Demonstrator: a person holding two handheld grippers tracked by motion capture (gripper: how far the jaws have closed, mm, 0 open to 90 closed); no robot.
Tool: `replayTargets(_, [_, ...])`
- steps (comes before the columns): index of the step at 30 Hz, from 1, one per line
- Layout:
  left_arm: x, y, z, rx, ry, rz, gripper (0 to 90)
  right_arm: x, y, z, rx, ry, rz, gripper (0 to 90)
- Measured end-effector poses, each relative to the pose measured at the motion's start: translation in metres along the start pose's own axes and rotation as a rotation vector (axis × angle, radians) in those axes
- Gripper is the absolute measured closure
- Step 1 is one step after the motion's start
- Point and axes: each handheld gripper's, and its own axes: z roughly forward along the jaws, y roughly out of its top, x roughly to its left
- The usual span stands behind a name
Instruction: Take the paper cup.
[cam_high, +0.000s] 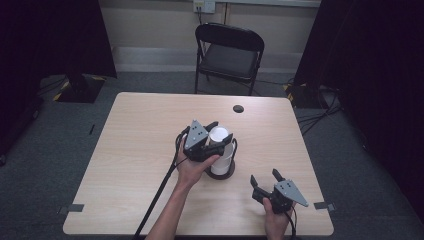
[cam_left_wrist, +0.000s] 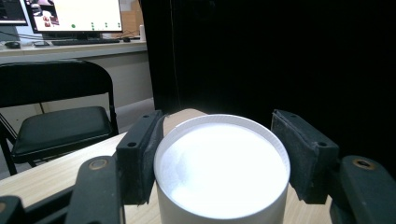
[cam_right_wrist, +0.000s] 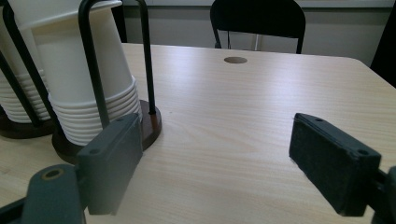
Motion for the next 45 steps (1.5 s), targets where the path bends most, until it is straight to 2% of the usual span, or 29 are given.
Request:
replayTargets(4, [-0.001, 0.005, -0.002, -0.013, 0.002, 0.012, 36.1, 0.0, 0.0, 0.0, 0.001, -0.001, 0.002, 16.6])
replayTargets(7, [0.0, 0.007, -0.003, -0.029, -0.013, -0.003, 36.2, 0.0, 0.0, 0.0, -0.002, -0.001, 0.002, 16.6])
replayTargets(18, [-0.003, 0.013, -0.004, -0.044, -0.012, 0.007, 36.1, 0.0, 0.0, 0.0, -0.001, -0.003, 0.003, 16.6])
replayTargets(24, [-0.003, 0.018, -0.01, -0.081, -0.01, -0.007, 36.1, 0.001, 0.0, 0.0, -0.001, -0.002, 0.002, 16.6])
replayTargets(34, [-0.008, 0.025, -0.021, -0.108, -0.027, -0.031, 36.1, 0.0, 0.0, 0.0, -0.004, -0.002, 0.0, 16.7])
replayTargets(42, [-0.009, 0.028, -0.034, -0.11, -0.029, -0.049, 36.1, 0.0, 0.0, 0.0, -0.003, -0.003, 0.0, 16.6])
replayTargets(43, [-0.011, 0.029, -0.037, -0.108, -0.015, -0.066, 36.0, 0.0, 0.0, 0.0, -0.003, -0.005, 0.0, 16.5])
replayTargets(45, [-0.012, 0.029, -0.039, -0.112, 0.0, -0.074, 36.1, 0.0, 0.0, 0.0, -0.003, -0.004, 0.001, 16.3])
